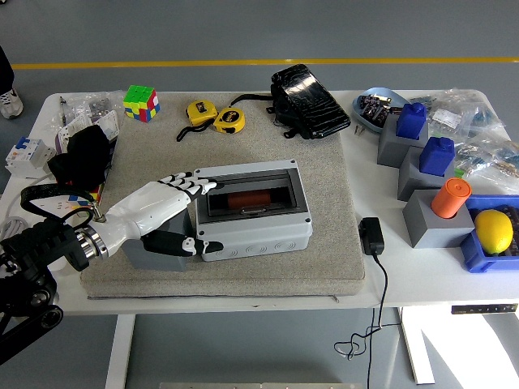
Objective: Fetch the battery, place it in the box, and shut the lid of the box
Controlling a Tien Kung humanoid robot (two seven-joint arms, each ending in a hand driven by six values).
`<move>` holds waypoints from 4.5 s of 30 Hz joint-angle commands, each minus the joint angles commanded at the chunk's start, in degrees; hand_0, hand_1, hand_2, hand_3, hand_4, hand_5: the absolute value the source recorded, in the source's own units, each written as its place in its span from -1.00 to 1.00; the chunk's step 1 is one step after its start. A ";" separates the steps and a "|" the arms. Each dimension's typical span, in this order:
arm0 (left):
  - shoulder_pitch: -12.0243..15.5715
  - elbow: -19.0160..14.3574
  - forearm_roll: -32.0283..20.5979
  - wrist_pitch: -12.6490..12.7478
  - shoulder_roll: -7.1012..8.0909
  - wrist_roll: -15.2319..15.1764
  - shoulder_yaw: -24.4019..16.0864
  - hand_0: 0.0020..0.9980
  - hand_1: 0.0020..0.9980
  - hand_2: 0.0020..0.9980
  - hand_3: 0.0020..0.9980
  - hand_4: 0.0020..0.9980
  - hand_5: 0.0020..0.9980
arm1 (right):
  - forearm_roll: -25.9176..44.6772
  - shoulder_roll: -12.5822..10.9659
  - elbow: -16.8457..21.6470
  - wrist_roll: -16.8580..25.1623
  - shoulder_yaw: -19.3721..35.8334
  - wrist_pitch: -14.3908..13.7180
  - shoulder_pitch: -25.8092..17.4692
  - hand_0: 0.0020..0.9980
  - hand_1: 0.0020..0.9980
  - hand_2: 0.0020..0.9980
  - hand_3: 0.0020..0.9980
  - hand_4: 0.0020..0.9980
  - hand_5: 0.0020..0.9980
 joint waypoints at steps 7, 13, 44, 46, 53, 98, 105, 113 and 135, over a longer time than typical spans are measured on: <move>0.76 3.55 1.42 2.87 -3.88 -2.24 -5.52 0.99 1.00 0.95 0.96 1.00 1.00 | -0.42 0.18 0.00 -0.10 0.33 0.03 -0.13 0.70 0.66 0.57 0.63 1.00 1.00; 0.45 8.64 2.52 6.15 -8.85 -5.87 -12.63 0.99 1.00 0.96 0.96 1.00 1.00 | -0.25 0.59 0.00 -0.04 -0.23 0.09 -0.26 0.70 0.65 0.57 0.63 1.00 1.00; 1.33 26.97 -53.31 -8.03 -14.22 -17.59 -39.78 0.91 0.97 0.91 0.87 1.00 1.00 | 0.01 1.51 0.00 -0.04 0.42 0.13 0.00 0.70 0.65 0.57 0.63 1.00 1.00; 1.92 27.89 -56.59 -9.14 -14.16 -17.50 -41.65 0.75 0.79 0.73 0.71 1.00 1.00 | 0.10 1.57 0.00 -0.01 0.42 0.13 -0.04 0.70 0.65 0.57 0.63 1.00 1.00; 4.13 29.66 -64.42 -12.56 -14.85 -16.92 -47.43 0.63 0.69 0.65 0.63 1.00 1.00 | 0.03 1.65 0.00 0.06 0.72 0.20 -0.12 0.70 0.65 0.57 0.63 1.00 1.00; 4.10 26.48 -49.02 -3.78 -12.58 -18.99 -44.72 0.68 0.77 0.71 0.68 1.00 1.00 | 2.81 0.85 0.00 0.14 -3.35 0.22 2.24 0.70 0.65 0.57 0.63 1.00 1.00; 4.15 25.03 -48.62 -3.33 -12.36 -18.95 -44.24 0.69 0.77 0.71 0.68 1.00 1.00 | 2.84 0.43 0.00 -0.04 -2.82 0.27 2.36 0.70 0.66 0.57 0.63 1.00 1.00; 4.90 22.63 -47.97 -2.90 -11.71 -18.65 -43.78 0.69 0.78 0.72 0.68 1.00 1.00 | 0.32 0.42 0.00 -0.32 -0.14 0.48 1.39 0.70 0.66 0.57 0.64 1.00 1.00; 5.06 22.27 -46.36 -1.80 -11.30 -18.25 -42.11 0.70 0.79 0.73 0.68 1.00 0.91 | -0.75 2.79 0.00 0.42 0.88 0.69 -1.87 0.70 0.66 0.57 0.64 1.00 1.00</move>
